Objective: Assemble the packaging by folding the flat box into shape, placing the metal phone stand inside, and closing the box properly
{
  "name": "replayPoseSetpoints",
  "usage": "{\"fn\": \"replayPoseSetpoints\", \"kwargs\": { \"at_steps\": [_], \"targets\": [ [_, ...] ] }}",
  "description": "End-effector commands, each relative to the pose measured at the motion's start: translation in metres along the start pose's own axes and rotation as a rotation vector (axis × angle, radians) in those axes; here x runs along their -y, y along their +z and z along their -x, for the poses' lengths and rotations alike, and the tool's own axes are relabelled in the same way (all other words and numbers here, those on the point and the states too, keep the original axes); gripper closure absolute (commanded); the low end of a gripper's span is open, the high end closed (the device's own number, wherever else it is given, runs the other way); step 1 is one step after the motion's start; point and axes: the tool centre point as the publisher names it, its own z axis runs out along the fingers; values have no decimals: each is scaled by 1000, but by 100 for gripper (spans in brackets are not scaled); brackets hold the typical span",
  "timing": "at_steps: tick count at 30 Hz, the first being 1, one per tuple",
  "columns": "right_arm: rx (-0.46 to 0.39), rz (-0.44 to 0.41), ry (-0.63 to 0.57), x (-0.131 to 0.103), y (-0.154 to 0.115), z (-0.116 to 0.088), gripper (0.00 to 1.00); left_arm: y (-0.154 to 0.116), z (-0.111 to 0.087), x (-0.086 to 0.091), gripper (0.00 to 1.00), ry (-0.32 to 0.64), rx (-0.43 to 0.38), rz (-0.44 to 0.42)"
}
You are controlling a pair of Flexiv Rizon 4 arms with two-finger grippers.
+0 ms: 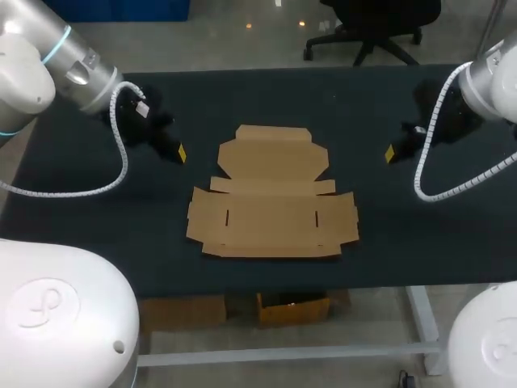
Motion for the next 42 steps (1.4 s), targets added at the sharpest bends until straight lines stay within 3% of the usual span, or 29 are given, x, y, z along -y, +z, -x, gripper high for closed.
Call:
{"fn": "replayPoseSetpoints", "kwargs": {
  "at_steps": [1, 11, 20, 42],
  "targets": [
    [-12, 5, 14, 2, -2, 9, 100, -4, -9, -8, 100, 17, 48, -48],
    [-28, -2, 96, 9, 22, 20, 100, -6, 5, 7, 100, 54, 94, -74],
    [-37, 0, 126, 9, 37, 25, 100, 5, 17, 23, 100, 54, 186, -95],
    [-49, 18, 167, 12, 65, 45, 100, 35, 22, 18, 100, 105, 135, -43]
  ]
}}
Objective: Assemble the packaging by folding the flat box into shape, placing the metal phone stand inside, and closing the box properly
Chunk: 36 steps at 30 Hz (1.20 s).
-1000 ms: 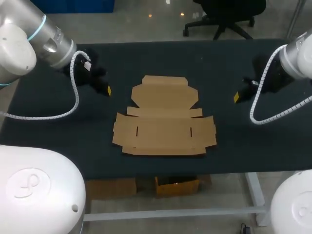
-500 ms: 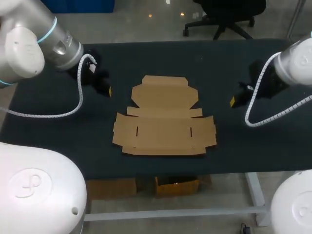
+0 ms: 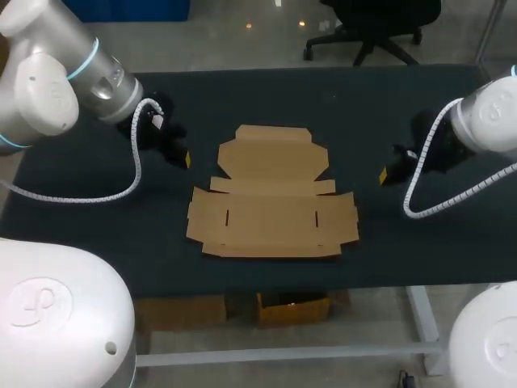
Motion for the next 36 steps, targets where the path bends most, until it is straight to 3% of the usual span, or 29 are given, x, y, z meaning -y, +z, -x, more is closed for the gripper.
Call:
{"fn": "replayPoseSetpoints", "kwargs": {
  "at_steps": [1, 5, 7, 12, 14, 22, 28, 36],
  "targets": [
    [-20, 0, -10, -5, 4, 7, 100, 5, -1, 3, 100, 4, -6, 14],
    [-60, -9, -32, -12, 10, 9, 100, 6, -4, 3, 100, -6, -33, 24],
    [-75, -27, -38, -15, 15, 9, 100, 4, -2, 5, 100, -52, -89, 25],
    [-75, -27, -38, -15, 15, 9, 95, 4, -2, 5, 100, -52, -89, 25],
    [-75, -27, -38, -15, 15, 9, 100, 4, -2, 5, 100, -52, -89, 25],
    [-75, -27, -38, -15, 15, 9, 100, 4, -2, 5, 100, -52, -89, 25],
    [-78, -72, -61, -34, 35, 4, 100, 21, -1, 19, 100, -54, -74, 21],
    [-63, -83, -84, -45, 47, 2, 100, 34, 1, 19, 100, -52, -30, -4]
  ]
}}
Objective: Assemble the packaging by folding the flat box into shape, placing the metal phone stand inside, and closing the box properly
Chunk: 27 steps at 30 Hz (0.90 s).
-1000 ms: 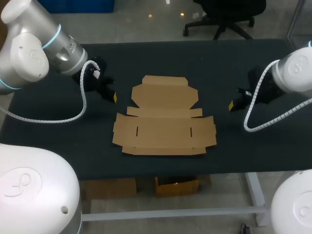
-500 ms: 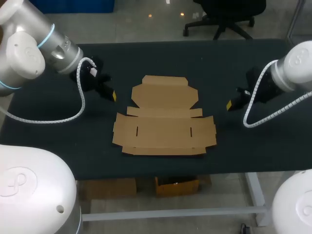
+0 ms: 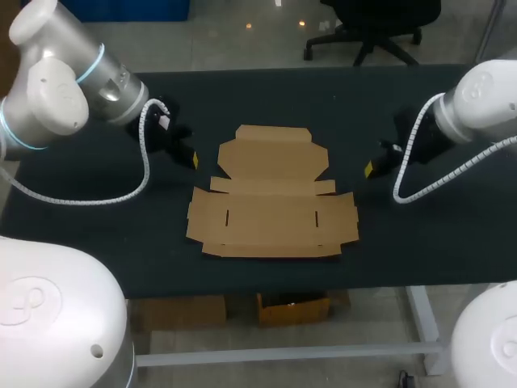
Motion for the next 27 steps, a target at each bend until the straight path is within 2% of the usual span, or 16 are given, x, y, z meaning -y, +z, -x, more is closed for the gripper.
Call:
{"fn": "replayPoseSetpoints", "kwargs": {
  "at_steps": [1, 12, 27],
  "targets": [
    [-7, -29, -3, -9, 9, 4, 100, 9, 0, 1, 100, -2, 15, -13],
    [-17, -29, -17, -8, 22, 8, 100, 22, 10, -1, 100, 14, -6, -45],
    [-45, -19, -26, -6, 40, 9, 100, 26, 16, 1, 100, 8, -12, -89]
  ]
}}
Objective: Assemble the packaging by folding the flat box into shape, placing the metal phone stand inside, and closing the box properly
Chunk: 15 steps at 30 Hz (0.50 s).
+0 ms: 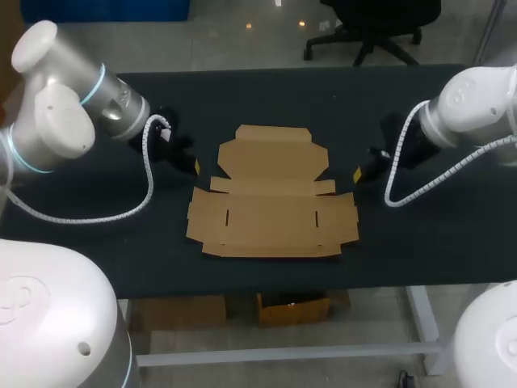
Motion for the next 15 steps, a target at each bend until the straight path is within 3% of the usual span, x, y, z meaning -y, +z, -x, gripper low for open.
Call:
{"fn": "replayPoseSetpoints", "kwargs": {
  "at_steps": [1, 15],
  "targets": [
    [-14, -1, 5, -2, 8, 4, 100, 2, 0, -2, 100, -2, 2, -16],
    [-19, 5, 10, -3, 15, 3, 100, 10, -5, -9, 100, 17, 29, -16]
  ]
}}
